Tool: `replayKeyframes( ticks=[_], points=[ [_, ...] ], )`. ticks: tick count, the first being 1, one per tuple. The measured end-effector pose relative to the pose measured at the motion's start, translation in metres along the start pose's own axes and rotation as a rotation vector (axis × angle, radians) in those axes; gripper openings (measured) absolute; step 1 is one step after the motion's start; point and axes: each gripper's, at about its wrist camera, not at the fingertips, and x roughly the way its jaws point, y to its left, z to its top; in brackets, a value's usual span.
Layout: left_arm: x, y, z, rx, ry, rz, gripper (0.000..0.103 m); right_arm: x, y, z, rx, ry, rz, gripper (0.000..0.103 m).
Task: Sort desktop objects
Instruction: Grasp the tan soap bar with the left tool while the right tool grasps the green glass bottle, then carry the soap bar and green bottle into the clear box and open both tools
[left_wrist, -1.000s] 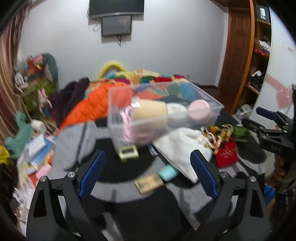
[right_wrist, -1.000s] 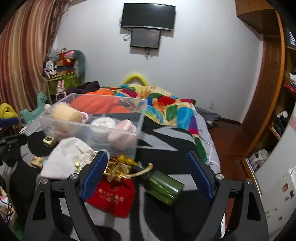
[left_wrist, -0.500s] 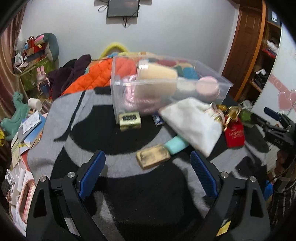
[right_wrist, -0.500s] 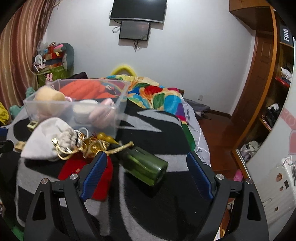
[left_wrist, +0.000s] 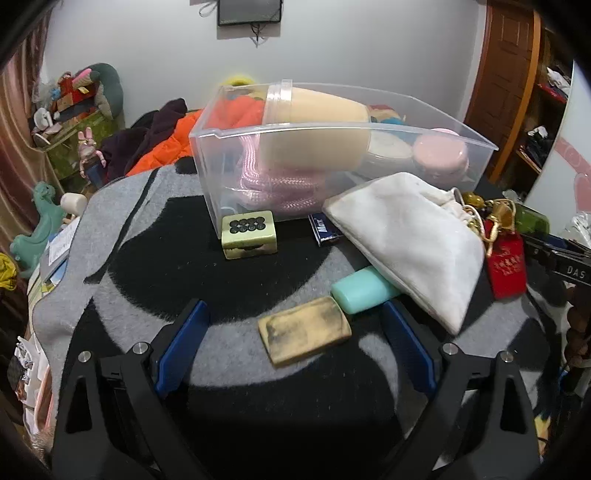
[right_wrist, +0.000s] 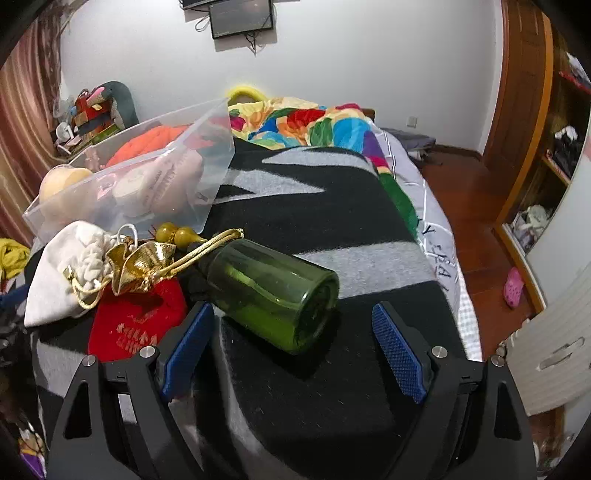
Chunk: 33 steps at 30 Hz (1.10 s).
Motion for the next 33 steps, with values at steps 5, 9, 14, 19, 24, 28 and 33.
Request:
replayKeyframes(
  ticks=[5, 9, 14, 19, 24, 28, 33],
  points=[
    [-0.005, 0.000, -0.004, 0.019, -0.043, -0.006, 0.074, 0.004, -0.007, 0.001, 0.059, -0.013, 0.028, 0.084],
    [-0.007, 0.000, -0.005, 0.017, -0.054, -0.016, 0.062, 0.004, -0.012, 0.000, 0.079, -0.021, 0.028, 0.071],
    [-0.011, 0.005, -0.008, -0.027, -0.088, -0.020, 0.044, 0.001, -0.016, 0.001, 0.091, -0.028, -0.001, 0.053],
    [-0.020, 0.003, -0.013, -0.032, -0.125, -0.004, 0.044, -0.001, -0.021, 0.003, 0.098, -0.035, -0.008, 0.041],
    [-0.032, 0.013, -0.015, -0.058, -0.156, 0.005, 0.044, -0.006, -0.022, 0.004, 0.081, -0.022, 0.010, 0.050],
    [-0.046, 0.017, -0.016, -0.050, -0.195, 0.034, 0.044, -0.017, -0.025, 0.007, 0.099, -0.062, 0.029, 0.065],
    [-0.060, 0.017, -0.013, -0.050, -0.236, 0.025, 0.044, -0.018, -0.020, 0.020, 0.075, -0.081, 0.014, 0.068]
  ],
)
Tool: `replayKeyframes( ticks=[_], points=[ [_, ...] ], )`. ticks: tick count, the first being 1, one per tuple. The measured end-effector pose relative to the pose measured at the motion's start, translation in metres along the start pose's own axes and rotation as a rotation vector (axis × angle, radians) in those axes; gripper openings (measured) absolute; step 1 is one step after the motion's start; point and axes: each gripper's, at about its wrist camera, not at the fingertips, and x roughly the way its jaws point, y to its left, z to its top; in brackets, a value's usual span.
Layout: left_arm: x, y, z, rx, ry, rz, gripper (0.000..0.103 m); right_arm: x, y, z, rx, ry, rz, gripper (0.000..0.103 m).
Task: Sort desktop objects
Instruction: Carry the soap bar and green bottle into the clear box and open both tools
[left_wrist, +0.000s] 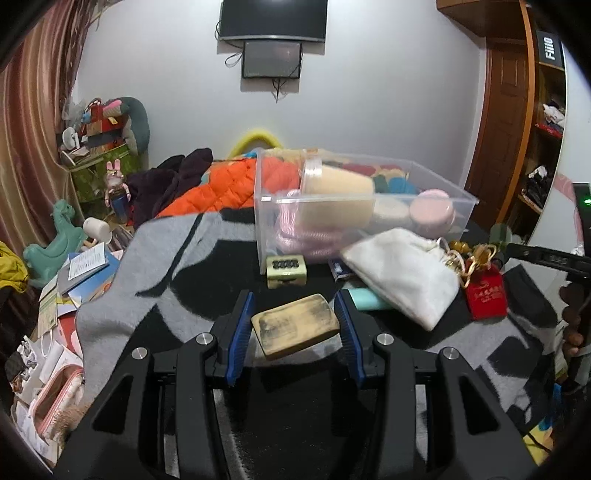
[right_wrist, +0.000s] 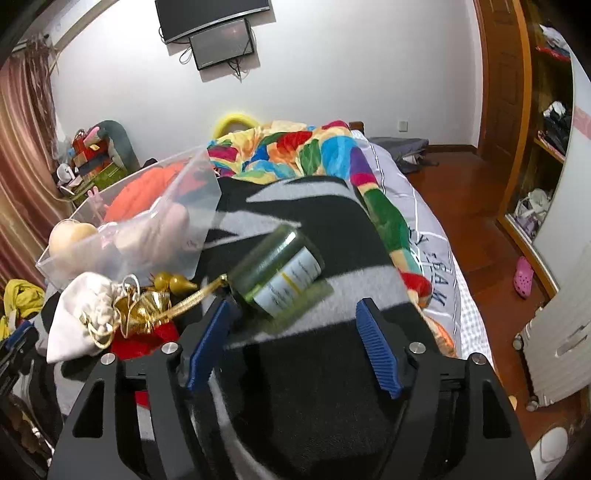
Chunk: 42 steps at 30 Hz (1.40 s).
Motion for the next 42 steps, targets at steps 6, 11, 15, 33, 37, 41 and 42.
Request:
replayKeyframes(
  ticks=[6, 11, 15, 33, 37, 41, 42],
  points=[
    [-0.009, -0.002, 0.010, -0.017, -0.036, -0.037, 0.044, 0.026, 0.009, 0.019, -0.055, 0.046, -0.008, 0.069],
    [-0.014, -0.006, 0.016, -0.013, -0.055, -0.047, 0.044, 0.040, 0.011, 0.028, -0.046, 0.082, 0.037, 0.069],
    [-0.013, -0.007, 0.021, -0.005, -0.063, -0.038, 0.044, 0.040, 0.019, 0.026, -0.091, 0.067, 0.038, 0.050],
    [-0.001, -0.013, 0.089, 0.013, -0.133, -0.079, 0.044, -0.029, 0.035, 0.057, -0.137, -0.149, 0.024, 0.047],
    [0.009, -0.026, 0.102, 0.027, -0.134, -0.113, 0.044, -0.034, 0.050, 0.065, -0.152, -0.179, 0.056, 0.047],
    [0.027, -0.038, 0.116, 0.011, -0.109, -0.176, 0.044, -0.027, 0.068, 0.074, -0.165, -0.186, 0.090, 0.047],
    [0.032, -0.041, 0.119, 0.006, -0.103, -0.188, 0.044, -0.025, 0.072, 0.075, -0.170, -0.185, 0.091, 0.047]
  ],
)
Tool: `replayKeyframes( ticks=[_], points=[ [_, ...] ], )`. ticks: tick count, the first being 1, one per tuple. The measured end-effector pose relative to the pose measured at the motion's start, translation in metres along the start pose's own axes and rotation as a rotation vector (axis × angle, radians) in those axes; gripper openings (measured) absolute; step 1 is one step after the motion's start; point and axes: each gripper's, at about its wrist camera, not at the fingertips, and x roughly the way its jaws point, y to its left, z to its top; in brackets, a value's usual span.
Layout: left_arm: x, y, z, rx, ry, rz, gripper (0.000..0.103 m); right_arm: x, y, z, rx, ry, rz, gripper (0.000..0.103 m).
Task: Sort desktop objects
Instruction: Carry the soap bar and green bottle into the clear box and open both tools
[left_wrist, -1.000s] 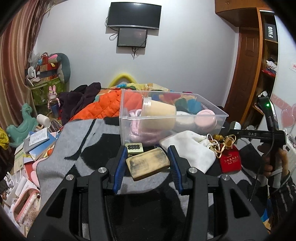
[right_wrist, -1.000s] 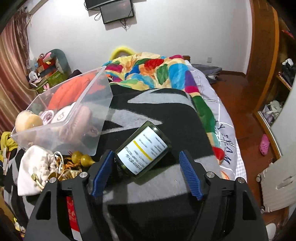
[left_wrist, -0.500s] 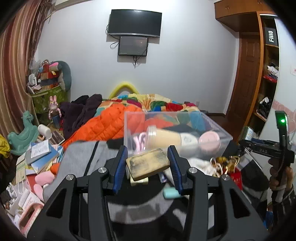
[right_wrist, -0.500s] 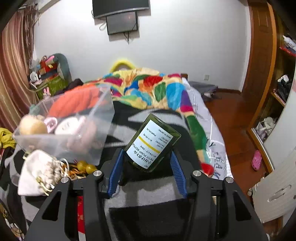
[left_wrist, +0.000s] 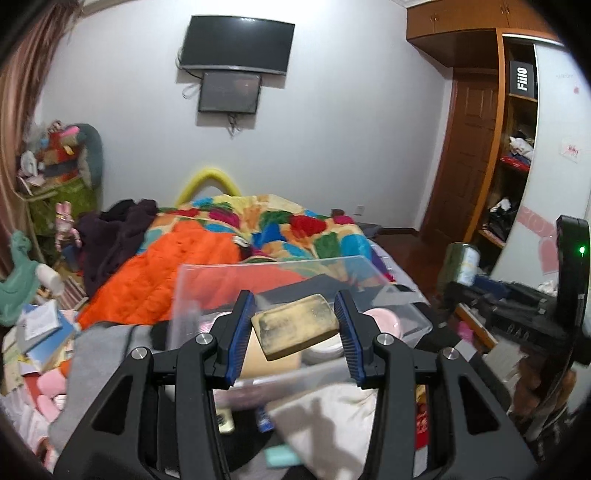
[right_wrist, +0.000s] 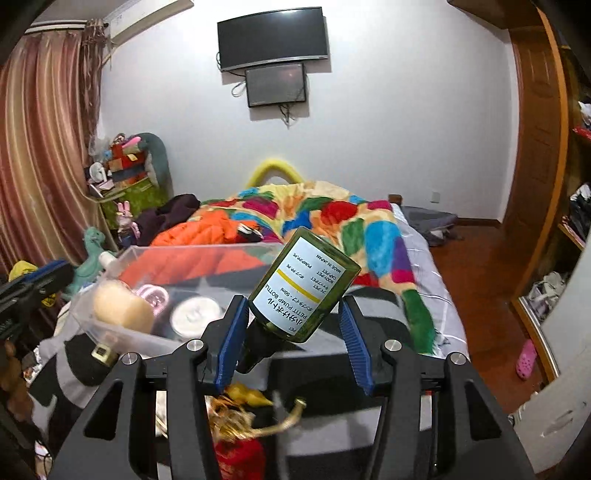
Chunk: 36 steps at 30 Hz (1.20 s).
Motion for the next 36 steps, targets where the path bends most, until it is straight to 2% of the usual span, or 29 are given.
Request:
replayKeyframes(
  ticks=[7, 11, 15, 22, 29, 36],
  points=[
    [0.041, -0.009, 0.008, -0.018, 0.064, -0.063, 0.044, 0.024, 0.018, 0.009, -0.011, 0.017, 0.034, 0.047],
    [0.055, -0.007, 0.003, -0.041, 0.073, -0.099, 0.044, 0.037, 0.027, 0.006, -0.029, 0.041, 0.049, 0.047],
    [0.064, -0.006, -0.002, -0.039, 0.074, -0.097, 0.044, 0.046, 0.033, 0.001, -0.047, 0.056, 0.070, 0.047],
    [0.072, -0.004, -0.012, -0.050, 0.090, -0.137, 0.044, 0.058, 0.045, -0.009, -0.092, 0.084, 0.076, 0.047],
    [0.071, -0.004, -0.015, -0.039, 0.092, -0.114, 0.045, 0.063, 0.049, -0.012, -0.156, 0.109, 0.059, 0.047],
    [0.069, -0.007, -0.016, -0.031, 0.080, -0.136, 0.058, 0.059, 0.053, -0.019, -0.191, 0.114, 0.065, 0.047]
  ],
)
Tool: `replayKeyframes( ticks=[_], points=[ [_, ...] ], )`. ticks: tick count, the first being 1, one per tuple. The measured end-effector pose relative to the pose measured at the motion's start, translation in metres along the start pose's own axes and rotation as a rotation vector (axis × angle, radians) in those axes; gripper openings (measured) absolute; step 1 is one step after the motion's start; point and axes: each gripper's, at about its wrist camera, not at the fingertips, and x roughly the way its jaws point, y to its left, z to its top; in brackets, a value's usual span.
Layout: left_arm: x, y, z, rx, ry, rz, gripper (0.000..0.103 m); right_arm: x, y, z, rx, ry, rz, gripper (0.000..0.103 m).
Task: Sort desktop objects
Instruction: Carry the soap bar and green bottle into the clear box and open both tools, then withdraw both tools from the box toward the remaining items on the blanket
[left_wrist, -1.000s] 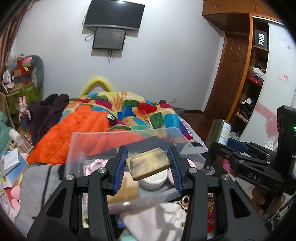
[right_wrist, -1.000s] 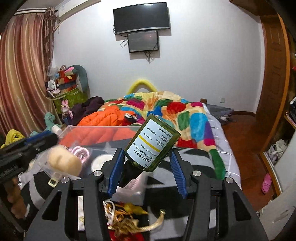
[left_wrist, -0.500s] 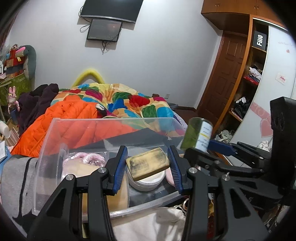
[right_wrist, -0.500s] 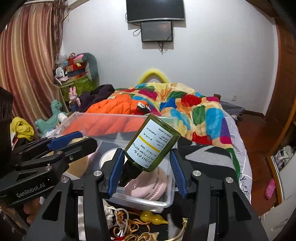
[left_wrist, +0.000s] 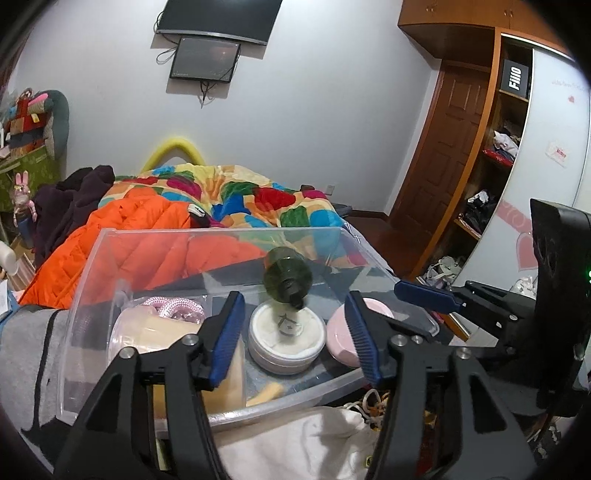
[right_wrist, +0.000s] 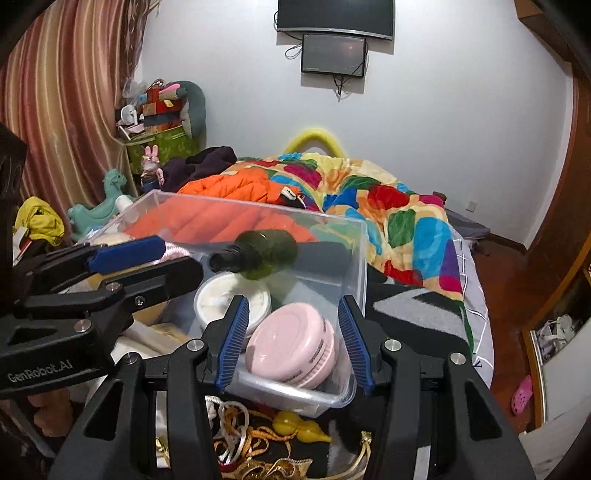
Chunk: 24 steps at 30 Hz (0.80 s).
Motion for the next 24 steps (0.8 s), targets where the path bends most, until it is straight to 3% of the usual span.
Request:
replayKeyframes(
  ticks=[5, 8, 14, 19, 24],
  points=[
    [-0.006, -0.003, -0.003, 0.016, -0.022, 0.018, 0.068, -0.009, 0.003, -0.005, -0.021, -0.009, -0.014, 0.047],
    [-0.013, -0.004, -0.003, 0.019, -0.043, 0.028, 0.070, -0.017, 0.002, -0.006, -0.017, -0.012, -0.010, 0.048],
    [-0.036, -0.009, -0.003, 0.051, -0.085, 0.070, 0.076, -0.032, -0.004, -0.013, 0.006, -0.029, -0.016, 0.061],
    [-0.049, -0.014, -0.009, 0.078, -0.079, 0.131, 0.090, -0.043, -0.010, -0.019, 0.041, -0.034, -0.018, 0.073],
    [-0.061, -0.012, -0.020, 0.082, -0.048, 0.163, 0.093, -0.054, -0.017, -0.028, 0.074, -0.041, -0.025, 0.078]
  ],
)
